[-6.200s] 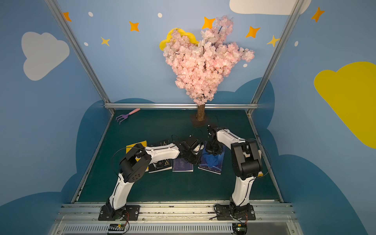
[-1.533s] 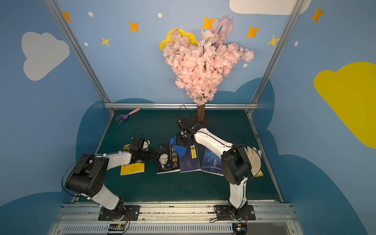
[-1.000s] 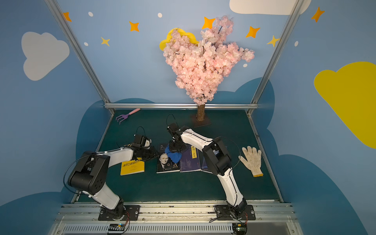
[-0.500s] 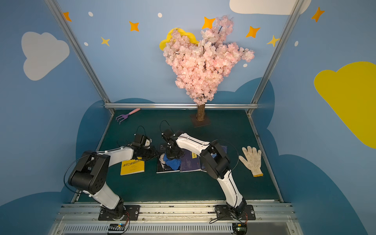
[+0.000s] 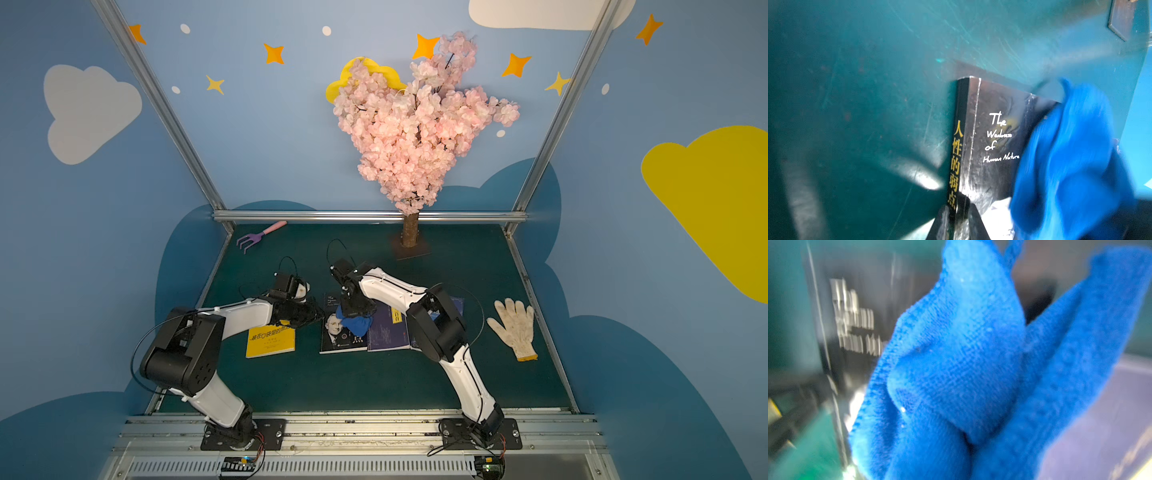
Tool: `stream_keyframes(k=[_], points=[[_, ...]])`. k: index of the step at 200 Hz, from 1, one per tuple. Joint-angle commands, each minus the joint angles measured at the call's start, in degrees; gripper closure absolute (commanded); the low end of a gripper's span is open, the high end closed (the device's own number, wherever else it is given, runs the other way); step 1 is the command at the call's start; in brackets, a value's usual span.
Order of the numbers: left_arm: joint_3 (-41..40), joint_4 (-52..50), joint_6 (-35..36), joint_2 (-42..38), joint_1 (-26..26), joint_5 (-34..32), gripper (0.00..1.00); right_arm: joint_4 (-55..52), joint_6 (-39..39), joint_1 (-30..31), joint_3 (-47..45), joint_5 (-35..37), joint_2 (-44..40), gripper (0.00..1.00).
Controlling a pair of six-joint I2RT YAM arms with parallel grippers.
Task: Wipe the cover of the book
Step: Wipe the dirt from the cover of the book.
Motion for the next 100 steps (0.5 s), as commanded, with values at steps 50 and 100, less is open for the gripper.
stream_keyframes(k=[50, 100], points=[[0.3, -2.1, 0.8, 1.6, 0.0, -1.2, 0.79, -9.6, -1.1, 0.2, 2.6, 3.1, 8.9, 1.00], [0.5, -2.1, 0.9, 2.2, 0.0, -1.1, 0.80, -17.3, -4.3, -5.2, 22.3, 3.1, 19.4, 1.00]])
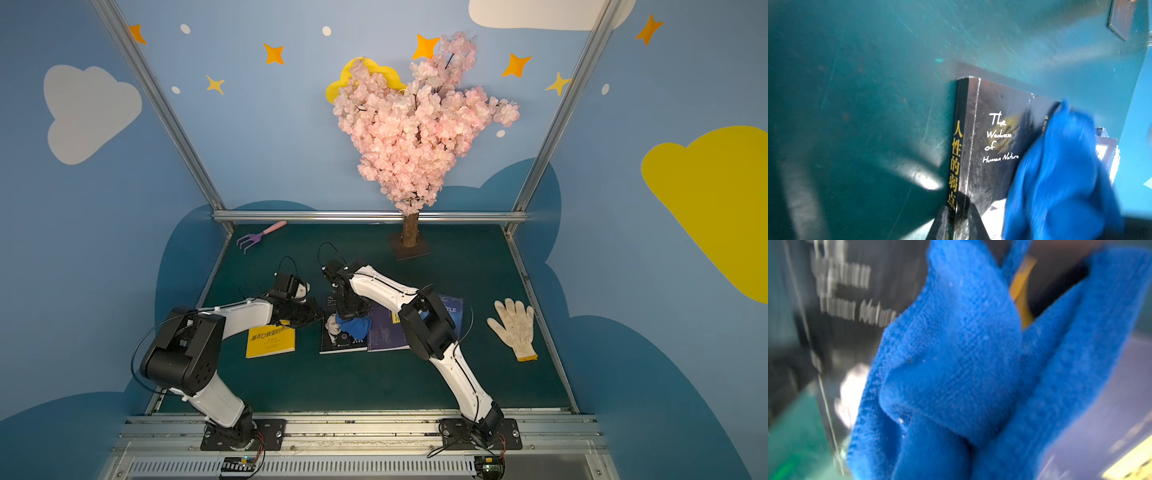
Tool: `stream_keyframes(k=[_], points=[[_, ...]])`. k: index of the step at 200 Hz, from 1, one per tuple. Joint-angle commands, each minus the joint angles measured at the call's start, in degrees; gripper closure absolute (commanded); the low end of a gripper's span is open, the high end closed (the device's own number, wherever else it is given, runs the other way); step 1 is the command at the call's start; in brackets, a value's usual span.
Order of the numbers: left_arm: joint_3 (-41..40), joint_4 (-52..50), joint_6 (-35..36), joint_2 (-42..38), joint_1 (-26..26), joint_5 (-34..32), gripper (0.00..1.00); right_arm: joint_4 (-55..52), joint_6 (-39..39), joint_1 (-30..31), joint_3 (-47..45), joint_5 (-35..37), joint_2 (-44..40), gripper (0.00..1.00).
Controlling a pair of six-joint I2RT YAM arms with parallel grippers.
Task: Wipe the cover of the book
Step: Wipe the dirt from the cover of the book.
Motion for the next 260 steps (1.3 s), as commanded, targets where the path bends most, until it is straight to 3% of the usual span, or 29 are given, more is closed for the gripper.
stream_keyframes(k=[1, 24, 68, 92, 127, 163, 181, 195, 211, 260], points=[[0.2, -2.0, 0.9, 1.8, 0.0, -1.2, 0.80, -4.5, -2.2, -2.5, 2.9, 3.0, 8.5, 1.00], [0.2, -2.5, 1.0, 1.8, 0.1, -1.6, 0.80, -3.0, -2.2, -1.0, -1.7, 3.2, 7.4, 1.00], [0.2, -2.0, 0.6, 2.0, 0.1, -0.6, 0.80, 6.6, 2.5, 7.3, -26.7, 2.8, -4.5, 1.00], [0.5, -2.2, 0.6, 2.2, 0.2, -0.6, 0.81, 6.9, 4.1, 10.0, -30.1, 2.8, -6.2, 1.00], [-0.3, -2.3, 1.0, 1.4, 0.2, -2.2, 0.81, 5.0, 2.3, 5.3, -21.9, 3.2, -2.4, 1.00], [0.0, -2.3, 0.8, 2.1, 0.4, -1.9, 0.81, -1.8, 0.7, -1.3, -2.1, 4.0, 7.3, 1.00], [0.0, -2.0, 0.6, 2.4, 0.4, -1.3, 0.81, -5.8, -0.2, -1.9, 6.7, 3.4, 12.2, 1.00], [0.1, -2.1, 0.6, 2.3, 0.5, -1.0, 0.81, -6.9, -0.6, -1.3, 8.1, 3.4, 13.5, 1.00], [0.0, -2.0, 0.6, 1.9, 0.5, -1.3, 0.81, -5.2, -0.5, 0.4, 3.0, 3.9, 11.4, 1.00], [-0.2, -1.5, 0.2, 2.0, 1.0, 0.1, 0.81, 5.6, 3.0, 8.7, -24.7, 2.9, -2.4, 1.00]])
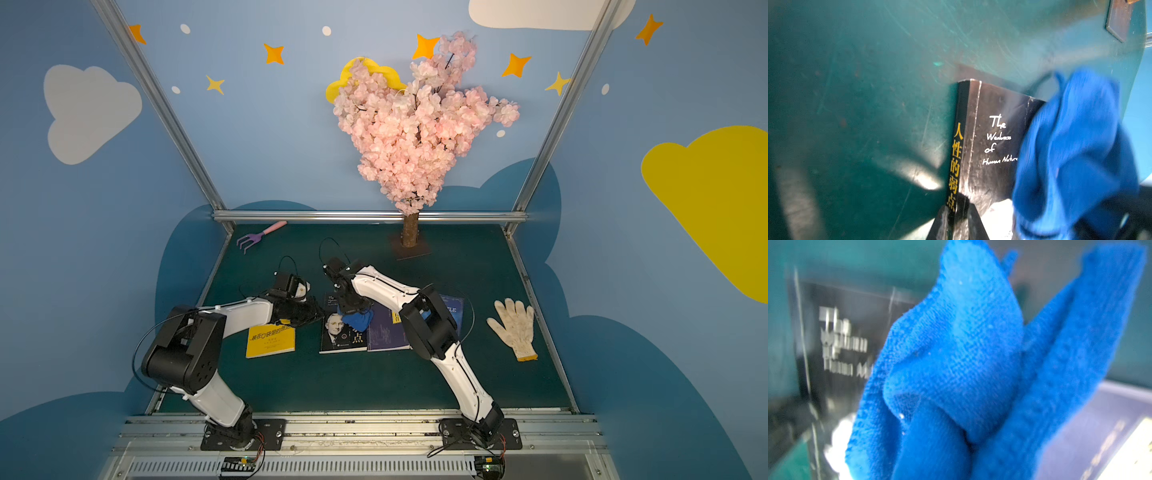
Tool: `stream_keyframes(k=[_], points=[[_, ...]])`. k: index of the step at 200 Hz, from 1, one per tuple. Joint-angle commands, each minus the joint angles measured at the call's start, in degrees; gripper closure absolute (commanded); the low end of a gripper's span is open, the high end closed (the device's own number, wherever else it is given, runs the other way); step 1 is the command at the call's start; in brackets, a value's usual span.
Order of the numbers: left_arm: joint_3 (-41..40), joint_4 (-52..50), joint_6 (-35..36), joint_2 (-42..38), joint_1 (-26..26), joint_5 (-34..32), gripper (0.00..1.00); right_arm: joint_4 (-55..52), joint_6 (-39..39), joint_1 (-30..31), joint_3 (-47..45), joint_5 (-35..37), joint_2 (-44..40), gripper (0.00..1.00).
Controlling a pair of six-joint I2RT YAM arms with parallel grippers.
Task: Wipe the cover of the book
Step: Wipe the dirt from the cover of the book.
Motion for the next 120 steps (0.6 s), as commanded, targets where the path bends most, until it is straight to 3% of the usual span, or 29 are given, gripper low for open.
stream_keyframes(k=[1, 42, 98, 120], points=[[-0.4, -1.5, 0.2, 1.7, 0.4, -0.6, 0.81, -2.9, 2.1, 5.4, -12.7, -3.5, 3.3, 1.00], [-0.2, -1.5, 0.2, 1.9, 0.4, -0.5, 0.81, -3.5, 1.5, 5.2, -12.7, -2.6, 2.3, 1.00], [-0.2, -2.4, 1.0, 1.8, 0.5, -2.7, 0.81, -13.6, -2.8, -5.1, 18.6, -4.2, 18.6, 1.00], [-0.2, -2.0, 0.7, 2.3, 0.5, -2.0, 0.81, -16.1, -3.3, -6.2, 25.3, -5.6, 22.4, 1.00]])
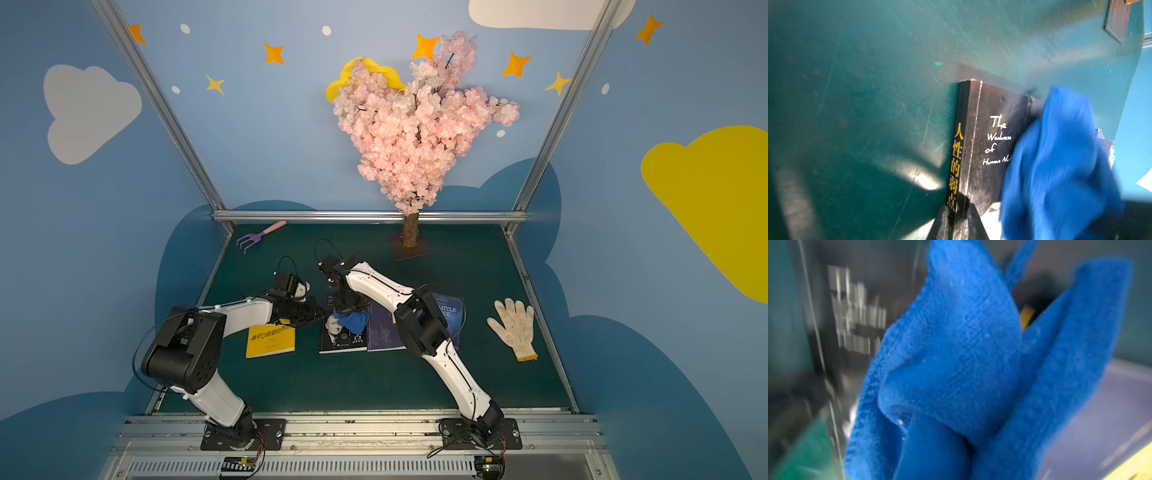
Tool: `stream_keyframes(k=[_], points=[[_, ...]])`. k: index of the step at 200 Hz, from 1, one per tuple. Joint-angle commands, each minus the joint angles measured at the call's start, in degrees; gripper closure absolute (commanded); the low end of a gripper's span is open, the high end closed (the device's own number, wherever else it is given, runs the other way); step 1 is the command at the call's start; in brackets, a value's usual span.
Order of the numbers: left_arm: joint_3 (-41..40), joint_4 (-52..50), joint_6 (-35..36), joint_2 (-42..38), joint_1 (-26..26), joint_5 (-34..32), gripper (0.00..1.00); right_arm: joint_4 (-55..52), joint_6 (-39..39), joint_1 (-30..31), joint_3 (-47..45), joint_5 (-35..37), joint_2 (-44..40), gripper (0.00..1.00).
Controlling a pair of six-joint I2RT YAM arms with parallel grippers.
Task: Wipe the cover of the book
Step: Wipe the dirt from the cover of the book.
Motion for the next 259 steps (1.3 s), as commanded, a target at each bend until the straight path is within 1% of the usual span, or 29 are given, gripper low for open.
stream_keyframes(k=[1, 13, 25, 44, 66, 81, 94, 112, 124, 144, 166, 185, 203, 214, 222, 232, 240, 259], points=[[-0.1, -2.0, 0.8, 2.2, 0.3, -2.3, 0.81, -3.5, -1.4, -2.3, 2.2, -0.1, 10.3, 1.00], [0.0, -2.2, 0.6, 2.6, 0.3, -2.0, 0.81, -3.7, -1.5, -2.0, 1.5, -1.1, 10.2, 1.00], [0.1, -2.1, 0.6, 2.6, 0.4, -1.8, 0.81, -2.6, -1.6, -1.0, -2.4, -0.5, 8.2, 1.00], [-0.1, -2.1, 0.6, 2.4, 0.4, -1.9, 0.81, 1.9, -1.7, 1.4, -14.0, 0.9, 2.5, 1.00], [-0.6, -2.1, 0.6, 1.7, 0.6, -1.8, 0.81, 6.5, -0.4, 4.3, -27.7, 0.7, -4.1, 1.00], [-0.8, -1.6, 0.5, 1.3, 0.6, -1.4, 0.81, 8.4, 0.8, 6.7, -34.4, 0.6, -7.8, 1.00], [-0.7, -1.5, 0.4, 1.3, 0.6, -1.1, 0.81, 8.8, 1.6, 8.6, -37.6, 0.9, -10.2, 1.00], [-0.7, -1.5, 0.4, 1.5, 0.6, -0.8, 0.81, 8.9, 1.3, 9.4, -37.8, 0.8, -10.8, 1.00], [-0.8, -1.6, 0.5, 1.5, 0.6, -1.0, 0.81, 8.0, 0.2, 8.5, -35.0, 1.5, -9.2, 1.00], [-0.9, -1.6, 0.6, 1.2, 0.6, -1.6, 0.81, 5.0, -0.9, 4.8, -25.5, 1.0, -4.1, 1.00], [-1.1, -1.6, 0.8, 1.3, 0.7, -2.0, 0.81, 1.4, -1.1, 0.9, -11.4, -1.6, 3.0, 1.00], [-0.7, -1.5, 0.6, 1.3, 0.7, -1.7, 0.82, -2.1, -1.1, -0.2, 0.7, -2.2, 9.2, 1.00], [-0.8, -0.9, 0.4, 1.7, 0.7, -1.1, 0.83, -4.2, -0.5, -0.2, 5.6, -3.4, 12.5, 1.00], [-0.7, -1.0, 0.4, 2.1, 0.7, -0.8, 0.83, -4.1, -0.3, 0.2, 3.7, -3.9, 12.2, 1.00], [-0.6, -1.1, 0.3, 2.2, 0.7, -0.6, 0.84, -3.1, -0.3, 0.8, 0.1, -3.1, 10.8, 1.00], [-0.6, -1.1, 0.3, 2.2, 0.8, -0.4, 0.85, -0.7, -0.1, 1.7, -6.0, -2.1, 8.0, 1.00], [-0.5, -1.0, 0.3, 2.0, 0.8, -0.4, 0.87, 1.6, 0.1, 2.7, -12.6, -1.9, 5.1, 1.00], [-0.7, -1.3, 0.4, 1.9, 0.9, -0.8, 0.87, 6.8, 0.9, 5.8, -25.7, -1.9, -2.1, 1.00]])
